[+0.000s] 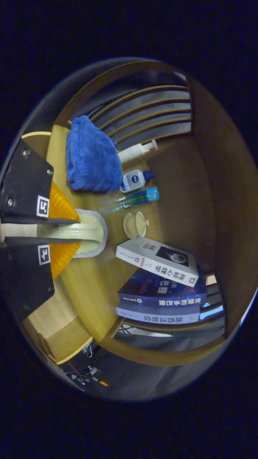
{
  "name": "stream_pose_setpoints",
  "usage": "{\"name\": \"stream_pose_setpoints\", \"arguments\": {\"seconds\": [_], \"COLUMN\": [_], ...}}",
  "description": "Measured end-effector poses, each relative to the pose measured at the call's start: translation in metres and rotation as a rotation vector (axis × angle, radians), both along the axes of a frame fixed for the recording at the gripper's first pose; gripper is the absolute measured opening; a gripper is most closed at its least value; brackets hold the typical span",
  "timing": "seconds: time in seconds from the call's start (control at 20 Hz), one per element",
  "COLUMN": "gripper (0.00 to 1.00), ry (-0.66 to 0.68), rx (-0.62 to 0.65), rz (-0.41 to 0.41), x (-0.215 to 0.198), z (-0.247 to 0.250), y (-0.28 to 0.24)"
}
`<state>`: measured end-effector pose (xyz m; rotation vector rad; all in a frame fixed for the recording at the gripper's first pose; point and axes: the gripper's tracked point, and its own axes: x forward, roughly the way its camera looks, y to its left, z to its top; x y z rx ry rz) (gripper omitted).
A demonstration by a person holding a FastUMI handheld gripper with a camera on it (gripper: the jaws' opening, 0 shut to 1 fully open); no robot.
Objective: Pull open the drawer, take out the items inside it, and place them on the countertop above the cabinet.
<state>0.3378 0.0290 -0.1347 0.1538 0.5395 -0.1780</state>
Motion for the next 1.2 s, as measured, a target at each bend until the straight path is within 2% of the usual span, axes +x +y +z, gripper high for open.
{"name": "stream_pose_setpoints", "arguments": {"seconds": [0.4, 0.65, 0.95, 1.0, 1.15, 1.2], "gripper": [0.14, 0.14, 0.31, 0.31, 0.78, 0.81], "ry": [-0.018, -0.04, -0.055, -0.068, -0.113, -0.125], "rx": [0.154, 0.159, 0.099, 0.096, 0.067, 0.061], "rz": [0.012, 0.018, 0.013, 0.016, 0.03, 0.041], "x": [0.024, 0.033, 0.032, 0.032, 0.032, 0.031], "z": [-0.011, -0.012, -0.008, -0.004, 0.012, 0.017], "y": [0.002, 0.001, -0.001, -0.001, -0.001, 0.002]}}
